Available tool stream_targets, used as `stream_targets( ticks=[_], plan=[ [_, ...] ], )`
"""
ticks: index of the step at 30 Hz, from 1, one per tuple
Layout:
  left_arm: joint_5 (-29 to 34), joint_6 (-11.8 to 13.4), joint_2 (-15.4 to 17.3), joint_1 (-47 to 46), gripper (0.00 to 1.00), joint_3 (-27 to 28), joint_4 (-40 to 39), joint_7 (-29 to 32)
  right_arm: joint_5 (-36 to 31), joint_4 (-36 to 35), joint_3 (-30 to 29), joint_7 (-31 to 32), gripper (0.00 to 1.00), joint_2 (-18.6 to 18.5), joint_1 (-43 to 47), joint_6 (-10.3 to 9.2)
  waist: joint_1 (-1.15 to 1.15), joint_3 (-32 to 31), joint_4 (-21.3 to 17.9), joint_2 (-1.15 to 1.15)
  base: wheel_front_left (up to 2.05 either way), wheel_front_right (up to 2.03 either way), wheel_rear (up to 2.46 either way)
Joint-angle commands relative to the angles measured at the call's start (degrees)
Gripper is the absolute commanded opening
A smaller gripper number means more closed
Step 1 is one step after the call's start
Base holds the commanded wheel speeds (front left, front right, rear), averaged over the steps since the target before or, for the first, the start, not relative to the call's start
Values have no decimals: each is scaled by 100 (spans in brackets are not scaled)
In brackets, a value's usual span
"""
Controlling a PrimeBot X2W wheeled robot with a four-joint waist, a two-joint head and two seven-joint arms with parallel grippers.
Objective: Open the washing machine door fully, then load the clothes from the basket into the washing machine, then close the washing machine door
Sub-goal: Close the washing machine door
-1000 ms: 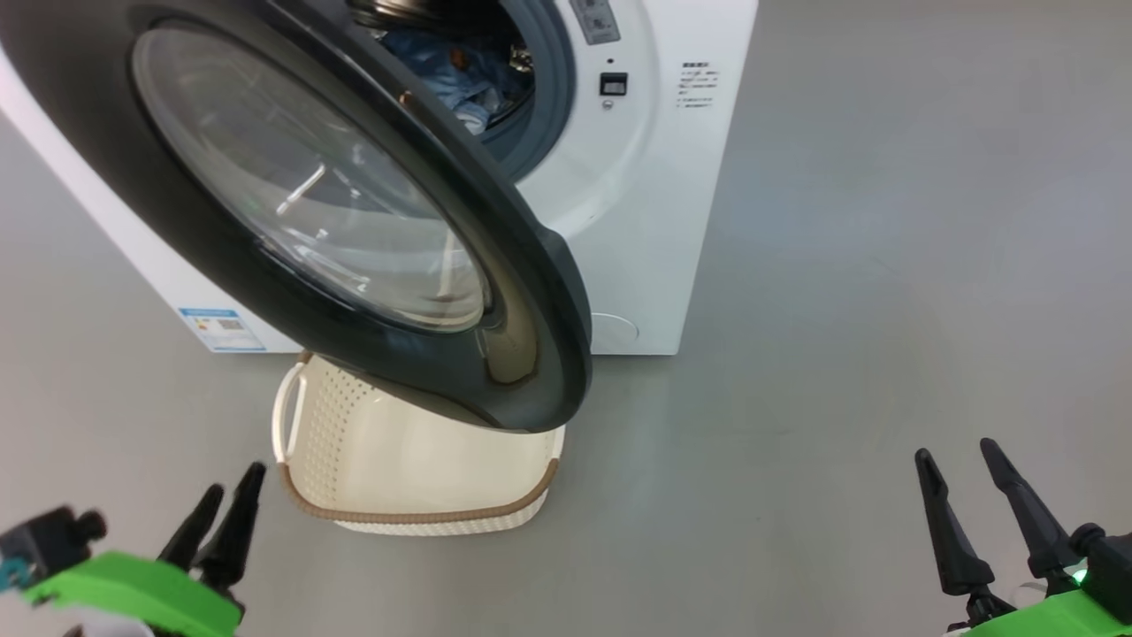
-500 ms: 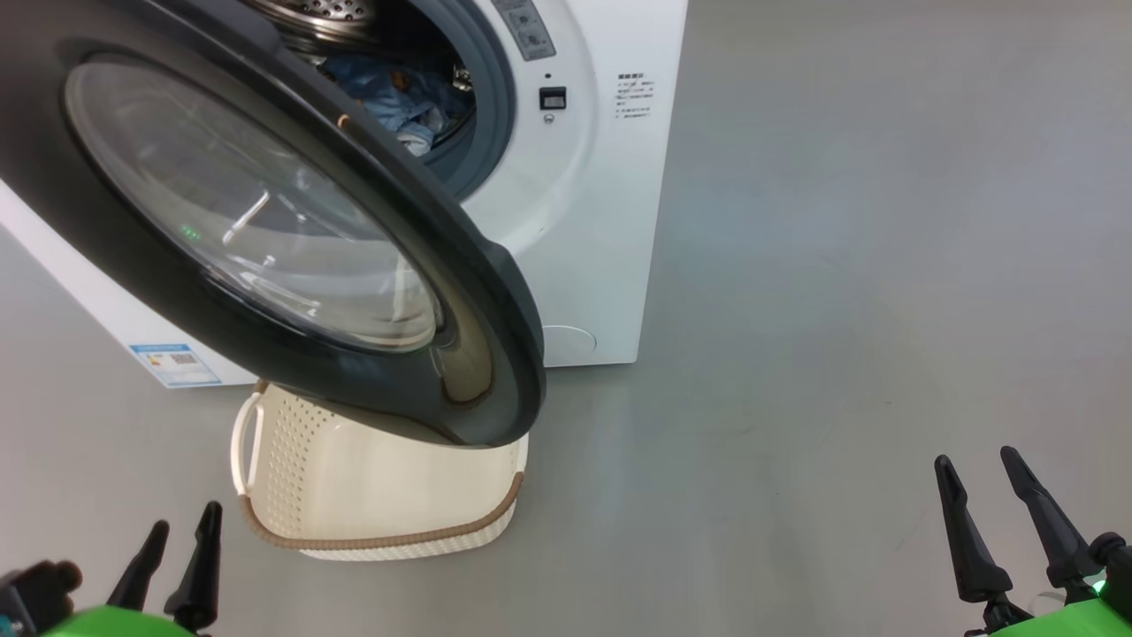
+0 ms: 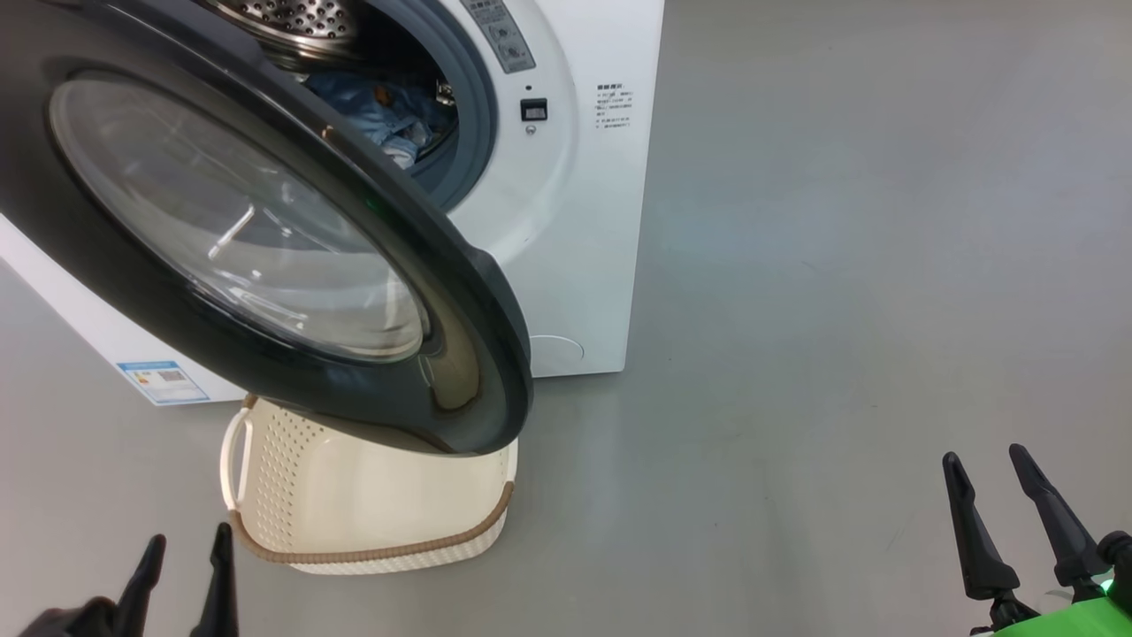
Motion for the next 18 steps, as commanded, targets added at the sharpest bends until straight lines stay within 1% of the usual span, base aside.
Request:
stream_targets(
  ticks=[1, 4, 8, 18],
  plan=[
    [187, -13, -1, -35, 100, 327, -215, -52, -48, -143, 91, -27, 100, -147, 6, 35, 0, -11, 3, 0, 0, 0, 0],
    [650, -13, -233, 72, 100, 520, -327, -52, -49, -136, 108, -27, 100, -138, 17, 35, 0, -25, 7, 0, 0, 0, 0],
    [928, -13, -487, 160, 100, 721, -366, -52, -49, -108, 121, -27, 100, -109, 34, 35, 0, -30, 11, 0, 0, 0, 0],
    [1065, -13, -605, 143, 100, 737, -315, -52, -10, -82, 173, -27, 100, -68, -5, 35, 0, -29, 9, 0, 0, 0, 0]
  ],
)
